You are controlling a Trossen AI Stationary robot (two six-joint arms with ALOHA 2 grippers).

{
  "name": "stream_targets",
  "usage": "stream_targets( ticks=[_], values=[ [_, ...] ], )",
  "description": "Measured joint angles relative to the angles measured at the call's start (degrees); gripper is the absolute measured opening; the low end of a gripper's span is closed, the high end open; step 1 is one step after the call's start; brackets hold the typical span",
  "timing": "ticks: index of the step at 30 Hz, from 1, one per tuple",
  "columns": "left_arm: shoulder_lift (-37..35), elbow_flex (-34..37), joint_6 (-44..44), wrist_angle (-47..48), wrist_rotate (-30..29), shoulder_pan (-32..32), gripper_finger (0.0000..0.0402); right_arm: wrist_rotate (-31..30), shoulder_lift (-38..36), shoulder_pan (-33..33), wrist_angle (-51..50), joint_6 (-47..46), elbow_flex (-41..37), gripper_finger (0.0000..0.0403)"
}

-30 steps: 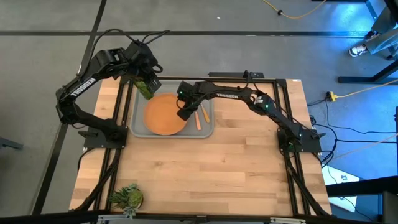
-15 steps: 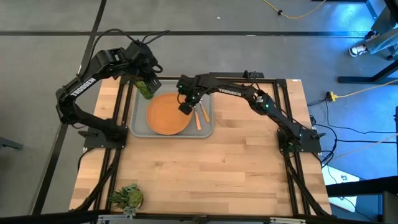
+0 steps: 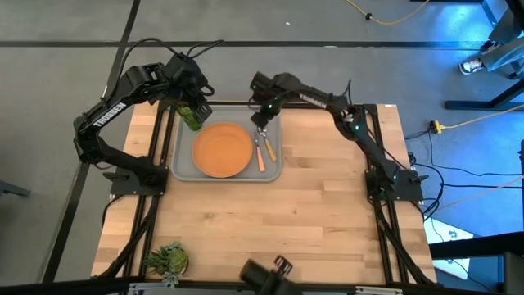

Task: Pick and place plate/cup/fork/spoon on tray
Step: Adjust the orange spoon on the gray serving tray

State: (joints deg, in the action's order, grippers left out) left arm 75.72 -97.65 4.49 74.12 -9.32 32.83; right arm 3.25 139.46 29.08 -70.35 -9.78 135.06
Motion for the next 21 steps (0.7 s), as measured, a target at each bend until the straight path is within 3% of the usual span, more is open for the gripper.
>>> stream_targets(
  ticks=[11,21],
  values=[
    [0.0,0.0,1.2,-0.5,0.0,0.0,0.0053,8.5,1.9,5.1,6.1,7.5,-0.5,0.0],
    [0.0,0.0,3.2,-0.6,0.0,0.0,0.0053,9.9,5.5,5.2,6.6,10.0,-0.5,0.0]
  ],
)
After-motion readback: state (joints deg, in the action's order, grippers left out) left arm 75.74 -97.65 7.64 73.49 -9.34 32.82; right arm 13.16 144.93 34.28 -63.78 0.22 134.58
